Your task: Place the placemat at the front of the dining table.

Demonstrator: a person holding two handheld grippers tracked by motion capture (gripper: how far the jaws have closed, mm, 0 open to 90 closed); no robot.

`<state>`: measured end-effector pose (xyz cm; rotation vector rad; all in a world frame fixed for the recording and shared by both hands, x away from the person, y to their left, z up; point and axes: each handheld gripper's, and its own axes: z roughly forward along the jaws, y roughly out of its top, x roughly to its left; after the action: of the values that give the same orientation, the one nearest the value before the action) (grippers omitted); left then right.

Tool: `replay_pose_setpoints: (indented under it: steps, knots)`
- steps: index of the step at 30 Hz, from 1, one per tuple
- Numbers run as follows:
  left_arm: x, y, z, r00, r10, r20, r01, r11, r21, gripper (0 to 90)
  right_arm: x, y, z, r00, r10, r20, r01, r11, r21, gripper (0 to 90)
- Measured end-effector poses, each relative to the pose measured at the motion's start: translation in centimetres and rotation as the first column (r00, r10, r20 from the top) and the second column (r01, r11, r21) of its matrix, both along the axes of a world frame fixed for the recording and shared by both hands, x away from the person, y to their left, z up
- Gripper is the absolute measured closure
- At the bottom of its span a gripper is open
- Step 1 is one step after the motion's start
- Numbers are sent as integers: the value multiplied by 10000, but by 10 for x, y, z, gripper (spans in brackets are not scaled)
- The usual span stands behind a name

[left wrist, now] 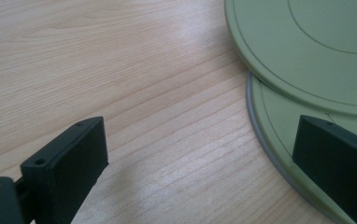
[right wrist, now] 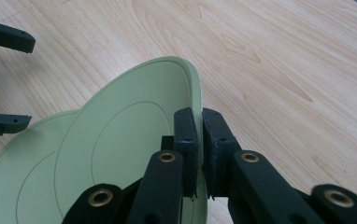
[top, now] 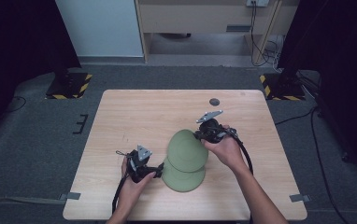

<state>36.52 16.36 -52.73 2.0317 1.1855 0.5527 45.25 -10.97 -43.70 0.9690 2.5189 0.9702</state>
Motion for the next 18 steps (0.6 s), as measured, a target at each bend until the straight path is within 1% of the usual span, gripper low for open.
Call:
replay_pose_setpoints:
  steps: [3,8,9,10,11,13,14,15,16,18]
  knots:
    - [1,4,1,10000,57,-30,-57,10000,-65,29,0,-1,5,9999,1,113,-2,10000,74,859]
    - [1,9,4,9999,135,-27,-136,9998,-108,29,1,-2,11,9999,27,151,-31,9997,244,859]
    - [2,13,5,9997,243,-20,-243,9995,-177,29,1,-2,14,9999,5,144,-11,9992,406,859]
    - [2,13,5,9997,243,-20,-243,9995,-177,29,1,-2,15,9999,13,139,-19,9990,456,860]
    - [3,18,5,9993,374,-28,-375,9990,-242,29,1,-3,17,9999,-5,113,-1,9984,567,859]
    - [5,24,5,9985,540,-95,-542,9981,-281,29,1,-3,19,9999,11,133,-19,9978,666,860]
    - [5,24,5,9985,540,-95,-542,9981,-281,29,1,-3,19,9999,11,133,-19,9978,666,860]
    - [7,30,4,9974,713,-147,-717,9969,-327,29,1,-4,22,9999,7,144,-17,9973,728,860]
    - [7,30,4,9974,713,-147,-717,9969,-327,29,1,-4,22,9999,7,144,-17,9973,728,860]
    - [9,38,4,9954,934,-205,-941,9949,-366,29,3,-5,26,9998,-19,208,3,9969,783,860]
